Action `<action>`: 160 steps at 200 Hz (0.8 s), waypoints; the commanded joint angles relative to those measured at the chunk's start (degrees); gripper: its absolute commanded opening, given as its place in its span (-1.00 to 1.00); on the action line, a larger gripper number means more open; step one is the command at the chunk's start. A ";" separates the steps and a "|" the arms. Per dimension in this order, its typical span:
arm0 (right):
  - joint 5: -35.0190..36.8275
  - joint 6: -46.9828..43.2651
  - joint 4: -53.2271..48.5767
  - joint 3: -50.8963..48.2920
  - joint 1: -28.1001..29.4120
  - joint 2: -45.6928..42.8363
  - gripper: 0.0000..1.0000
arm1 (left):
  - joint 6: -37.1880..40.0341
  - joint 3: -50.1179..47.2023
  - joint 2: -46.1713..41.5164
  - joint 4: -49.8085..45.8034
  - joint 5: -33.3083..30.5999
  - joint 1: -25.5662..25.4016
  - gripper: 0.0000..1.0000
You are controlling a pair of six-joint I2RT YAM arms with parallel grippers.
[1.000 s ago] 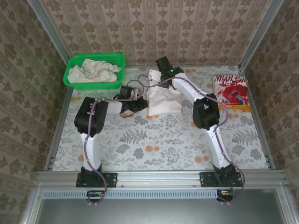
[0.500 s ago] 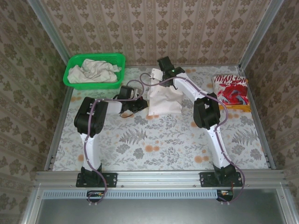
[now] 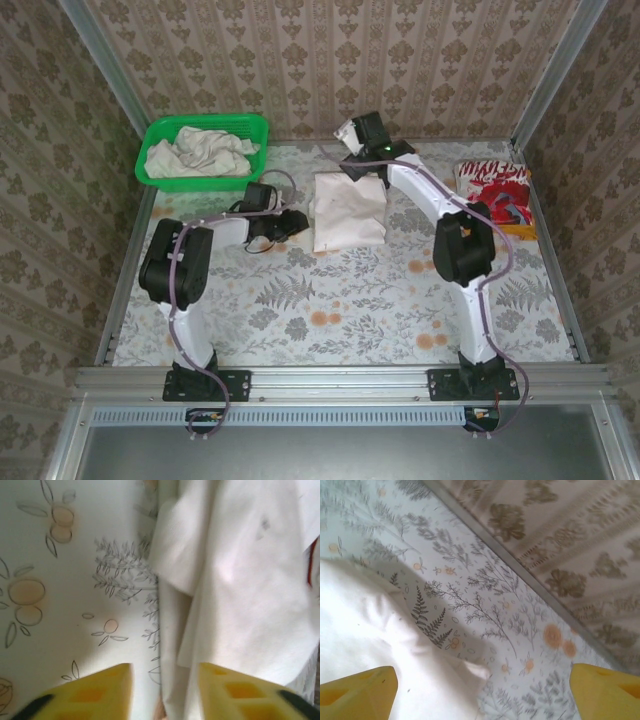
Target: Fold and stack the t-shirts
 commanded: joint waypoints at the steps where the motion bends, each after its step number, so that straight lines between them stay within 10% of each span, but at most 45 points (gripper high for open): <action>1: -6.16 21.65 3.86 -8.28 -2.29 -7.15 0.79 | 0.74 2.69 -1.13 -1.92 -2.45 0.61 0.07; 69: -24.56 49.53 11.65 -29.32 -9.32 -12.01 0.76 | -0.34 16.50 10.54 -5.39 -0.90 -1.55 0.64; 160: -31.71 50.92 11.86 -29.31 -9.53 -4.51 0.70 | -1.41 24.92 16.60 -8.42 -0.28 -5.00 -0.18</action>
